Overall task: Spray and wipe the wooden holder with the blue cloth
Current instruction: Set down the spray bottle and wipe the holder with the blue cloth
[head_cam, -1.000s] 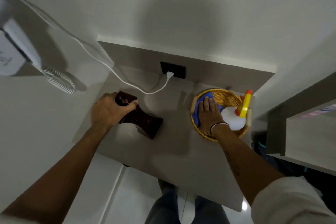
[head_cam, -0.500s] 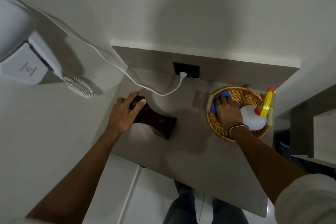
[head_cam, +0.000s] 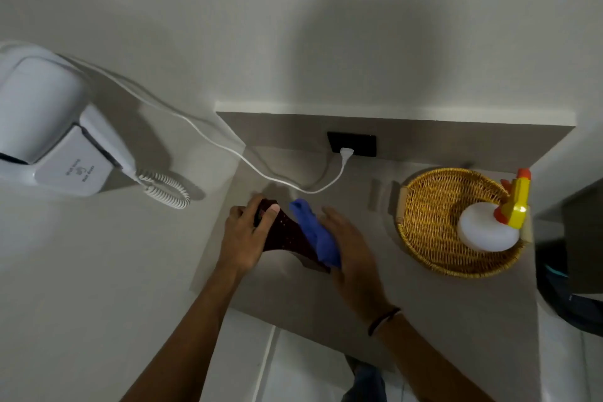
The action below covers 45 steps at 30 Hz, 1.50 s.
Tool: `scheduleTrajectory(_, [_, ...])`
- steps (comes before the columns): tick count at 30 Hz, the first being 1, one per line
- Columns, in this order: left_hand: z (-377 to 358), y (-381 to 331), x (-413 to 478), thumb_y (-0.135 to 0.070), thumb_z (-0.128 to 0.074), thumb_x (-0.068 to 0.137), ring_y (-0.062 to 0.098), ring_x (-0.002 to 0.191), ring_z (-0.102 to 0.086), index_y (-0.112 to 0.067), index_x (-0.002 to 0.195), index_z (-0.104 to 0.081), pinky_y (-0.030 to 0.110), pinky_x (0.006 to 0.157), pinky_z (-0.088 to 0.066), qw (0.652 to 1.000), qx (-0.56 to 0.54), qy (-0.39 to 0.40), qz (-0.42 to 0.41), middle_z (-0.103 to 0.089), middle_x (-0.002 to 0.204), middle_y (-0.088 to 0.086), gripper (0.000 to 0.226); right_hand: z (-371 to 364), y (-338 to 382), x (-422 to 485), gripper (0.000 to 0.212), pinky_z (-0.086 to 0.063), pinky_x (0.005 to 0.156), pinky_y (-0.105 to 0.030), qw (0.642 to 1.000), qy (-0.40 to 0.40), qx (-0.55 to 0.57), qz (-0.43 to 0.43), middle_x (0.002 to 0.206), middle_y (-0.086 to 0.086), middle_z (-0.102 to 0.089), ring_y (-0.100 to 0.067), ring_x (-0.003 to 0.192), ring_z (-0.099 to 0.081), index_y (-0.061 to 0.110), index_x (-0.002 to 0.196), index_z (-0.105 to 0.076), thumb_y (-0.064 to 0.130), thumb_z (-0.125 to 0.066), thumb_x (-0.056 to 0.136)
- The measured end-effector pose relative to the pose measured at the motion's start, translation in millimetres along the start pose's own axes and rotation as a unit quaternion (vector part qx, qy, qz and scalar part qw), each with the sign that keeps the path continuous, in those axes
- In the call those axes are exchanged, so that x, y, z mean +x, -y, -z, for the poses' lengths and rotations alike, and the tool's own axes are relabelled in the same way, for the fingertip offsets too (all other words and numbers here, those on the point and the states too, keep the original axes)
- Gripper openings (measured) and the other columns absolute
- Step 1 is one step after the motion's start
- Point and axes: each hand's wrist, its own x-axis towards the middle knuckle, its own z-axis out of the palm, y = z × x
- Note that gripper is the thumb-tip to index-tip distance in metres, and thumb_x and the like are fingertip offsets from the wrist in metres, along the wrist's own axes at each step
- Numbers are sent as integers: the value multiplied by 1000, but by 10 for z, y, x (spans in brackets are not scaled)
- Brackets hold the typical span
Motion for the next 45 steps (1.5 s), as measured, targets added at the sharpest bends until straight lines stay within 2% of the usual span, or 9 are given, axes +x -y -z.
scheduleTrajectory(8, [72, 94, -120, -93, -18, 84, 25, 157, -13, -30, 166, -11, 48, 126, -21, 993, 23, 88, -75, -6, 176, -8, 104, -680, -85, -193, 64, -27, 128, -51, 995, 74, 45, -55, 174, 2, -12, -19, 162, -14, 18, 159, -36, 14, -63, 102])
scheduleTrajectory(14, [190, 441, -40, -79, -85, 58, 22, 161, -6, -47, 163, 5, 46, 124, -25, 971, 44, 182, -147, 3, 174, -8, 142, -653, -114, -73, 70, -26, 129, -50, 991, 109, 44, -65, 174, 4, -11, -18, 162, -14, 23, 156, -38, 31, -72, 96])
scheduleTrajectory(20, [264, 534, 103, -73, -86, 60, 7, 161, 2, -17, 164, -12, 39, 126, -22, 962, 106, 145, -208, -12, 171, -4, 140, -650, -190, 49, 76, -28, 128, -49, 988, 144, 32, -50, 173, -6, -19, -22, 160, -22, 7, 162, -26, 1, -64, 97])
scheduleTrajectory(24, [286, 484, 40, -69, -85, 67, -9, 129, -45, -17, 157, -23, 13, 107, -41, 956, 93, 131, -246, -38, 143, -20, 120, -615, -187, 99, 58, -38, 122, -51, 987, 103, 94, -82, 163, 0, -41, -21, 151, -41, 19, 160, -33, 14, -55, 106])
scheduleTrajectory(26, [253, 466, 28, -65, -85, 71, 7, 117, -50, -17, 143, -38, 30, 99, -50, 949, 120, 108, -270, -44, 130, -12, 98, -592, -110, 97, 51, -39, 123, -49, 988, 49, 127, -71, 159, 11, -45, -19, 148, -46, 33, 158, -32, 39, -45, 108])
scheduleTrajectory(29, [172, 395, 22, -63, -78, 78, 20, 117, -54, -18, 139, -44, 40, 97, -52, 950, 114, 102, -272, -49, 130, -4, 83, -623, 8, 102, 63, -37, 124, -45, 992, 6, 124, -35, 163, 15, -39, -16, 152, -41, 37, 160, -29, 15, -51, 105])
scheduleTrajectory(32, [83, 276, 45, -64, -57, 93, 31, 120, -59, -7, 142, -50, 46, 102, -49, 948, 101, 112, -280, -57, 132, 12, 75, -706, 4, 123, 74, -22, 131, -39, 997, 62, 6, 52, 172, 2, -23, -21, 160, -23, 19, 163, -25, 6, -54, 96])
scheduleTrajectory(37, [156, 339, 71, -34, -88, 63, 25, 117, -44, -6, 138, -42, 44, 100, -48, 946, 187, 93, -249, -45, 129, 9, 92, -616, -401, 39, 72, -31, 126, -51, 948, 153, -245, 133, 171, -15, -24, -37, 158, -25, 6, 163, -22, 10, -51, 98])
scheduleTrajectory(45, [-96, 48, 58, -14, -88, 56, 24, 125, -36, -11, 143, -38, 35, 101, -40, 956, 136, 83, -246, -41, 136, 7, 100, -446, -451, 26, 77, -12, 131, -55, 985, 126, -85, -79, 169, -4, -9, -28, 159, -3, 7, 161, -21, -7, -58, 95])
